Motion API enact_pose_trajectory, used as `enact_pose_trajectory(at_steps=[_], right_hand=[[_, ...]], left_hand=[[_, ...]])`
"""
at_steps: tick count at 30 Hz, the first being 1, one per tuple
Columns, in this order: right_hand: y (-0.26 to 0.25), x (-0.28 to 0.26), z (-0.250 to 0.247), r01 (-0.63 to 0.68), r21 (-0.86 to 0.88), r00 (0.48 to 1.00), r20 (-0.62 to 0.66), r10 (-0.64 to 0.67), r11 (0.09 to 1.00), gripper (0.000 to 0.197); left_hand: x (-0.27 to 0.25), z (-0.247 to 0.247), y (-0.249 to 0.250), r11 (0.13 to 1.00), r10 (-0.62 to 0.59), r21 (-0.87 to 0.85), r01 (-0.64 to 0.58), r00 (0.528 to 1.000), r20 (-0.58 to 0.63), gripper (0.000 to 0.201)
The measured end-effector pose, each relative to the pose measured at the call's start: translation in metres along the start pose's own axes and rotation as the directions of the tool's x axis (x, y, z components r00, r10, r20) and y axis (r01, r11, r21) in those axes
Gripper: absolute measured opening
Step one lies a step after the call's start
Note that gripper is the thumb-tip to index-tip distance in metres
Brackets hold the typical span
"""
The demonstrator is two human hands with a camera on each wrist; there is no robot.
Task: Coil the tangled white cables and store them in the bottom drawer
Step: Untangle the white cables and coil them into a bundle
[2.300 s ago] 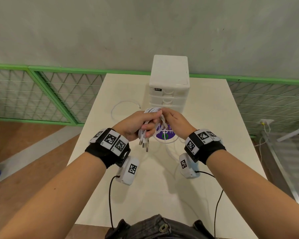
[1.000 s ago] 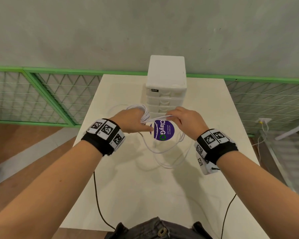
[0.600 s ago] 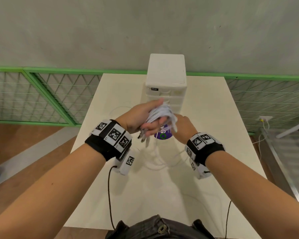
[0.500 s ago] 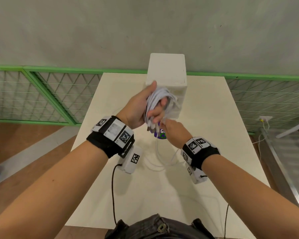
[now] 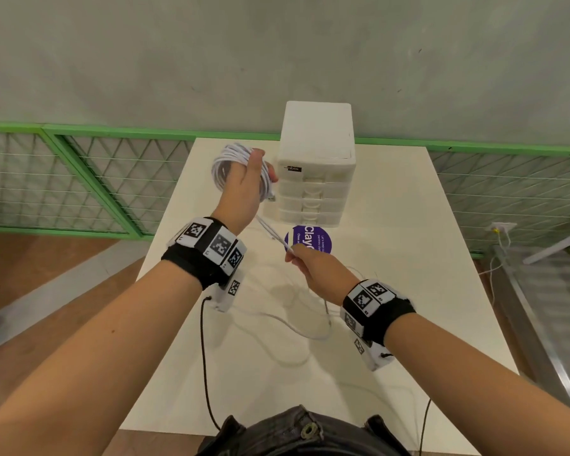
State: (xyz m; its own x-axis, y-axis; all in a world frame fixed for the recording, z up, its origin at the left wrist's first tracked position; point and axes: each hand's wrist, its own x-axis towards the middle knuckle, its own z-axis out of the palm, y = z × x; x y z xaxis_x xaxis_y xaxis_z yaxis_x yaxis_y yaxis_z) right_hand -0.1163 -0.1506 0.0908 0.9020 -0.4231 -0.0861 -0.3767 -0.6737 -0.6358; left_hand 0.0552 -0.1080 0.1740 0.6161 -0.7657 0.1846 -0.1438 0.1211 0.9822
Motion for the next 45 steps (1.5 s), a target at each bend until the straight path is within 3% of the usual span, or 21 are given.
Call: enact_pose_trajectory(at_steps=[2, 4, 6, 9, 12, 14, 16, 19, 21, 25, 29, 33, 37, 40, 43, 45], right_hand=[[-0.004, 0.003, -0.008, 0.034, -0.014, 0.997, -0.065, -0.035, 0.999, 0.025], [-0.006, 0.006, -0.016, 0.062, -0.040, 0.992, -0.109, -0.066, 0.997, 0.027], [-0.005, 0.009, -0.023, 0.091, -0.073, 0.985, -0.139, -0.100, 0.993, 0.027], [0.001, 0.010, -0.029, 0.140, -0.164, 0.980, -0.116, -0.160, 0.976, 0.036], [0.011, 0.010, -0.031, 0.155, -0.284, 0.982, -0.061, -0.179, 0.946, 0.051], [0.017, 0.010, -0.034, 0.146, -0.360, 0.984, -0.045, -0.173, 0.922, 0.054], [0.024, 0.010, -0.033, 0.142, -0.420, 0.986, -0.024, -0.168, 0.896, 0.056], [0.032, 0.006, -0.030, 0.102, -0.462, 0.993, -0.003, -0.117, 0.881, 0.057], [0.039, 0.004, -0.028, 0.046, -0.445, 0.997, -0.035, -0.068, 0.894, 0.052], [0.043, 0.001, -0.025, -0.071, -0.367, 0.994, -0.109, 0.033, 0.927, 0.034], [0.027, 0.011, -0.023, -0.091, -0.346, 0.988, -0.148, 0.042, 0.934, 0.027], [0.011, 0.018, -0.020, -0.075, -0.376, 0.989, -0.144, 0.021, 0.923, 0.028], [0.003, 0.017, -0.011, -0.165, -0.244, 0.985, -0.082, 0.149, 0.956, 0.030], [-0.001, 0.012, -0.002, -0.175, -0.108, 0.985, -0.008, 0.175, 0.979, 0.028], [-0.005, 0.009, 0.009, -0.166, -0.029, 0.983, 0.070, 0.167, 0.986, 0.029], [-0.006, 0.010, 0.012, -0.178, 0.005, 0.982, 0.071, 0.177, 0.984, 0.028]], left_hand=[[-0.001, -0.008, -0.011, 0.971, 0.087, 0.223, -0.092, 0.996, 0.029, 0.030], [-0.001, -0.013, -0.020, 0.891, 0.077, 0.433, -0.134, 0.986, 0.145, 0.036], [-0.004, -0.014, -0.024, 0.777, -0.047, 0.615, -0.132, 0.963, 0.265, 0.040], [-0.008, -0.017, -0.023, 0.593, -0.281, 0.791, -0.150, 0.882, 0.378, 0.041], [-0.014, -0.017, -0.017, 0.453, -0.414, 0.853, -0.261, 0.786, 0.460, 0.059], [-0.022, -0.015, -0.014, 0.385, -0.501, 0.872, -0.304, 0.724, 0.473, 0.057], [-0.030, -0.013, -0.016, 0.437, -0.568, 0.864, -0.249, 0.669, 0.480, 0.047], [-0.037, -0.011, -0.020, 0.685, -0.624, 0.721, 0.102, 0.593, 0.509, 0.029], [-0.036, -0.013, -0.016, 0.749, -0.625, 0.612, 0.254, 0.575, 0.528, 0.036], [-0.033, -0.017, -0.001, 0.851, -0.523, 0.365, 0.377, 0.569, 0.634, 0.043], [-0.033, -0.006, 0.007, 0.885, -0.361, 0.096, 0.456, 0.540, 0.761, 0.041], [-0.034, 0.007, 0.014, 0.875, -0.221, -0.121, 0.469, 0.610, 0.761, 0.047], [-0.031, 0.015, 0.030, 0.835, -0.188, -0.323, 0.446, 0.782, 0.594, 0.046], [-0.025, 0.018, 0.036, 0.786, -0.190, -0.479, 0.389, 0.891, 0.413, 0.033], [-0.018, 0.020, 0.037, 0.833, -0.177, -0.486, 0.263, 0.960, 0.215, 0.025], [-0.012, 0.017, 0.033, 0.929, -0.121, -0.339, 0.148, 0.988, 0.101, 0.025]])
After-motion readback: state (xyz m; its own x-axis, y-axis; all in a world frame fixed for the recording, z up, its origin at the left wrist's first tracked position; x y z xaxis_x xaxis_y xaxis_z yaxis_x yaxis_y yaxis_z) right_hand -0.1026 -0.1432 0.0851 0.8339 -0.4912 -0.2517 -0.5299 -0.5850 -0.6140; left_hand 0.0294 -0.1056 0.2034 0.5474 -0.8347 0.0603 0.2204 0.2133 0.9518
